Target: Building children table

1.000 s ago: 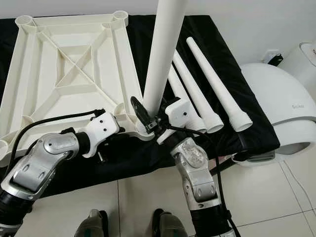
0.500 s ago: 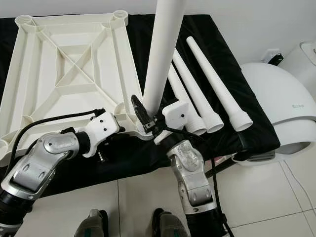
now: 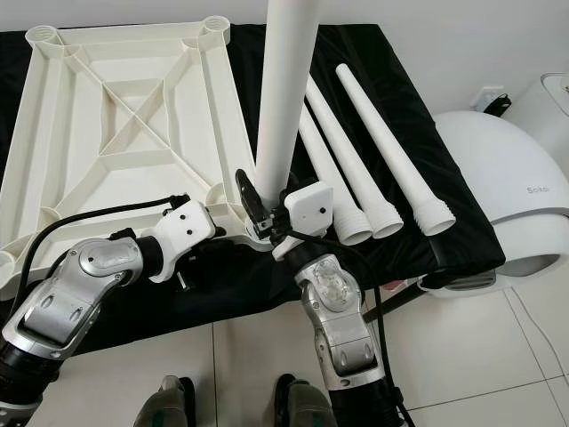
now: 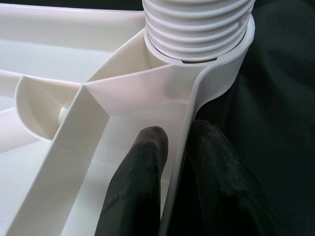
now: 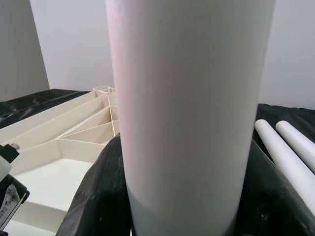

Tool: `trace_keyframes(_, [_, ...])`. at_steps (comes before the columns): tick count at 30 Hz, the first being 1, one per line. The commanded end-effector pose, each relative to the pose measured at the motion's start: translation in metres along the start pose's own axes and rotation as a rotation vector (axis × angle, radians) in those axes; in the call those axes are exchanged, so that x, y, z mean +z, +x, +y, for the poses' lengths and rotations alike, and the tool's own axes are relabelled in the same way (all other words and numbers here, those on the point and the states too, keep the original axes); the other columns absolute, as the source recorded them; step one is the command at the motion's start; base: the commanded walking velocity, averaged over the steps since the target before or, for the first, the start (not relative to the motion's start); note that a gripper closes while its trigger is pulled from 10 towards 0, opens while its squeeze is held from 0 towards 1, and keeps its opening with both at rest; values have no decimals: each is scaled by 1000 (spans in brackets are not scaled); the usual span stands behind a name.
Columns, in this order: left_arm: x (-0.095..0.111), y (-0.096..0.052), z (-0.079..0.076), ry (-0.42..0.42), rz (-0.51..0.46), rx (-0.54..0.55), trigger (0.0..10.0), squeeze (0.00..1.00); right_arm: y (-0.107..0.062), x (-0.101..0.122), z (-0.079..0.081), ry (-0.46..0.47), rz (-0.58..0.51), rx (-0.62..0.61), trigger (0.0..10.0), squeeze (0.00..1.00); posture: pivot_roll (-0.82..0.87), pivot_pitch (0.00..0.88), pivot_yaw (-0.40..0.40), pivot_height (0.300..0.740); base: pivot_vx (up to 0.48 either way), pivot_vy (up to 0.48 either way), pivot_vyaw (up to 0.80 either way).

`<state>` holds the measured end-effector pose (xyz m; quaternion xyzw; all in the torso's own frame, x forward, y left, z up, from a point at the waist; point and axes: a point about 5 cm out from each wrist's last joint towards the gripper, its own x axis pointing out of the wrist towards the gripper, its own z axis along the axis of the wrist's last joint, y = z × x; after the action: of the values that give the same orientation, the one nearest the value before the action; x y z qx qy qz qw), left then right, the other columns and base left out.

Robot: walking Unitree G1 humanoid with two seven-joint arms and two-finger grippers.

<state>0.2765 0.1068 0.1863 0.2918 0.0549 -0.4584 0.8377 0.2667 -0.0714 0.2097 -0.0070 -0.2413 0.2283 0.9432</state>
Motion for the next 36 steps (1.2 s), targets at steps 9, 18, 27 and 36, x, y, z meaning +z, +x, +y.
trace_keyframes(9, [31,-5,-1,84,-119,-8,10000,0,-11,-30,-2,5,174,-120,10000,0,102,258,-47,740,0,0,0])
trace_keyframes(18, [32,-6,-1,89,-119,-12,10000,0,-12,-31,-2,-12,184,-207,10000,0,103,257,-43,740,0,0,0])
trace_keyframes(27, [33,-6,0,91,-121,-15,10000,0,-14,-31,-6,-47,187,-306,10000,0,105,251,-43,740,0,0,0])
trace_keyframes(36, [33,-7,-1,96,-118,-20,10000,0,-16,-38,-11,-47,230,-387,10000,0,111,245,-38,740,0,0,0])
